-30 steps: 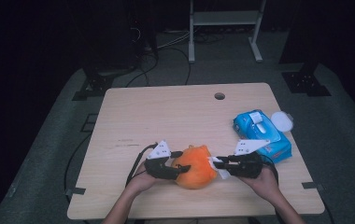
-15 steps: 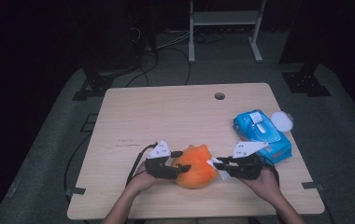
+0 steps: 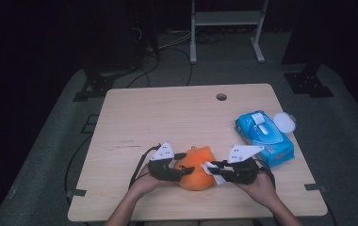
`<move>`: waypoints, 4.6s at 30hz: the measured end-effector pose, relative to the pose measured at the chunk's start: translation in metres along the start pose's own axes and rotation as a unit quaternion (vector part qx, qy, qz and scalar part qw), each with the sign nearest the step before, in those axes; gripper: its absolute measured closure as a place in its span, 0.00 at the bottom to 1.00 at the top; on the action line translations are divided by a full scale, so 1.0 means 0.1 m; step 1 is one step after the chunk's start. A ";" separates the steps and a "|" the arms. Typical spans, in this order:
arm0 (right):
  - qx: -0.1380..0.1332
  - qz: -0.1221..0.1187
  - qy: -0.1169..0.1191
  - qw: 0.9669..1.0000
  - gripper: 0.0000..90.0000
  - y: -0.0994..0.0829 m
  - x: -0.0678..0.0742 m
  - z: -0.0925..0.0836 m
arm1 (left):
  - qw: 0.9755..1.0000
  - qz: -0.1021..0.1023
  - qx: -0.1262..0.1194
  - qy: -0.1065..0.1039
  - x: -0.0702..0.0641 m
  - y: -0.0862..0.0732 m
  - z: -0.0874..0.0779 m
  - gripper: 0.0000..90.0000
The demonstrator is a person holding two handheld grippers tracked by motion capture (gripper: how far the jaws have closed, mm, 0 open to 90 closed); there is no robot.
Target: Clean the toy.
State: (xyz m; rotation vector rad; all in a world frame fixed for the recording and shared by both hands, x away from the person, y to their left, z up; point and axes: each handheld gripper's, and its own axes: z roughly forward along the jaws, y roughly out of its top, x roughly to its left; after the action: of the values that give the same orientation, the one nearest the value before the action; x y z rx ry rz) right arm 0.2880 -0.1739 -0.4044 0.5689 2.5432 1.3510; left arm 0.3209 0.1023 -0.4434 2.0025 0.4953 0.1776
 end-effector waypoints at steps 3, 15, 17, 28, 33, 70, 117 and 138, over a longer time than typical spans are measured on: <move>0.001 -0.020 0.006 1.000 0.85 0.05 0.13 0.09 | 1.000 0.005 -0.001 -0.008 -0.03 0.00 0.03 0.42; 0.015 0.005 -0.050 0.999 0.85 -0.09 -0.13 -0.03 | 0.998 0.055 0.019 -0.016 -0.12 0.08 -0.02 0.22; 0.008 0.008 -0.044 0.999 0.85 -0.07 -0.13 -0.02 | 0.998 0.061 0.023 -0.011 -0.15 0.07 0.02 0.26; 0.001 -0.024 -0.016 1.000 0.85 0.13 0.07 0.18 | 0.996 0.084 0.030 -0.009 -0.19 0.05 0.07 0.30; 0.005 0.031 -0.048 0.998 0.85 -0.11 -0.26 0.01 | 0.997 0.073 0.031 -0.017 -0.14 0.02 0.06 0.31; -0.016 0.081 -0.016 0.996 0.84 -0.19 -0.37 -0.03 | 0.999 0.032 0.023 -0.033 -0.05 0.02 -0.02 0.39; -0.007 0.014 0.007 1.000 0.84 -0.02 -0.17 -0.07 | 0.999 0.011 0.016 -0.028 -0.13 0.08 0.07 0.32; -0.041 0.004 -0.018 0.999 0.85 0.09 -0.17 -0.23 | 0.991 0.130 -0.007 0.023 -0.37 0.28 0.04 0.44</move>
State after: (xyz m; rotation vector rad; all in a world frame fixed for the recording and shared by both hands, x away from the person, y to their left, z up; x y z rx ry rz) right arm 0.2978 -0.1940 -0.3838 0.5832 2.4459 1.4277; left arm 0.2962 0.0723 -0.4172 2.0482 0.2586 0.3883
